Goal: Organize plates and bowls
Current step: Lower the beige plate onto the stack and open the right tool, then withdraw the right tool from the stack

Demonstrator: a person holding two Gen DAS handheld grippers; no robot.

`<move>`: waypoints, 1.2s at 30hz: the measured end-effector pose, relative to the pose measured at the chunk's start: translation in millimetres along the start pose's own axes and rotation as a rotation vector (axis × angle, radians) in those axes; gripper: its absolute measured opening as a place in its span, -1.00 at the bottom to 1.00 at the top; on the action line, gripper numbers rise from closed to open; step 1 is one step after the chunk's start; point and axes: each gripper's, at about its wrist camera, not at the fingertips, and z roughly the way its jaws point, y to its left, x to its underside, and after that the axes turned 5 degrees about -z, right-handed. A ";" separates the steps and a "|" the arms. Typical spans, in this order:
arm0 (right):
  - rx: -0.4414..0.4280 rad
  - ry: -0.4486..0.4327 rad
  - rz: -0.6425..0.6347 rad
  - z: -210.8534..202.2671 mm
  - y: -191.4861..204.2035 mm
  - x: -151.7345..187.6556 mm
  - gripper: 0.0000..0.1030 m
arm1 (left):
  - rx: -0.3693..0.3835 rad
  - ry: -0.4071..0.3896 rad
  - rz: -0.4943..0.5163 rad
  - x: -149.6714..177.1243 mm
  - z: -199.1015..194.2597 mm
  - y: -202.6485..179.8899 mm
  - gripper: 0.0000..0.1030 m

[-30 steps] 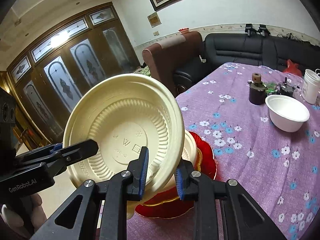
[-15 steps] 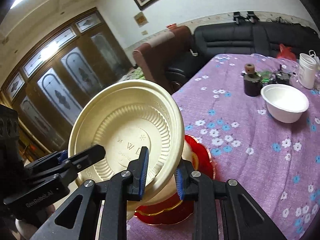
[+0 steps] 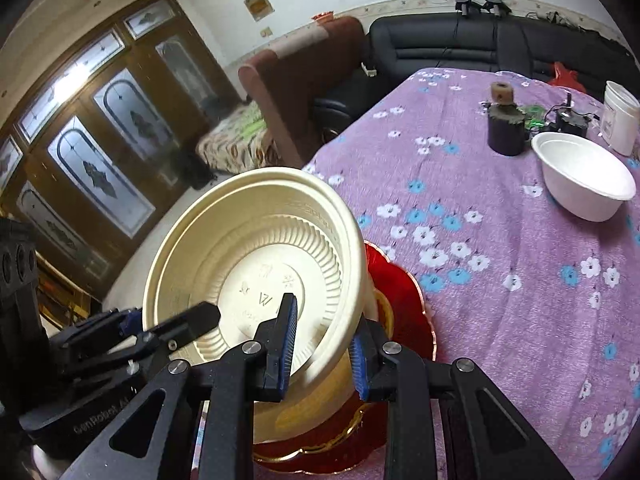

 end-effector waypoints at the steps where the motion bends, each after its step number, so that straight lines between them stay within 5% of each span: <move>1: 0.009 -0.011 -0.014 1.1 2.2 0.7 -0.46 | -0.006 -0.007 0.000 0.4 -0.6 1.0 -0.21; 7: 0.067 -0.045 -0.096 1.9 18.5 3.9 -0.18 | 0.016 -0.066 -0.034 6.7 -16.6 10.2 0.24; 13: 0.150 -0.106 -0.183 -1.7 32.9 7.9 0.31 | -0.001 -0.130 -0.076 15.6 -30.7 14.6 0.31; 22: 0.147 -0.183 -0.171 -18.0 27.2 17.3 0.32 | -0.013 -0.192 -0.108 38.4 -53.4 9.3 0.45; 30: 0.141 -0.239 -0.116 -60.3 9.3 39.6 0.43 | -0.162 -0.276 -0.006 63.1 -60.6 -38.3 0.73; 36: 0.152 -0.234 -0.053 -82.6 -16.4 57.5 0.44 | -0.147 -0.262 0.068 73.7 -56.3 -69.0 0.74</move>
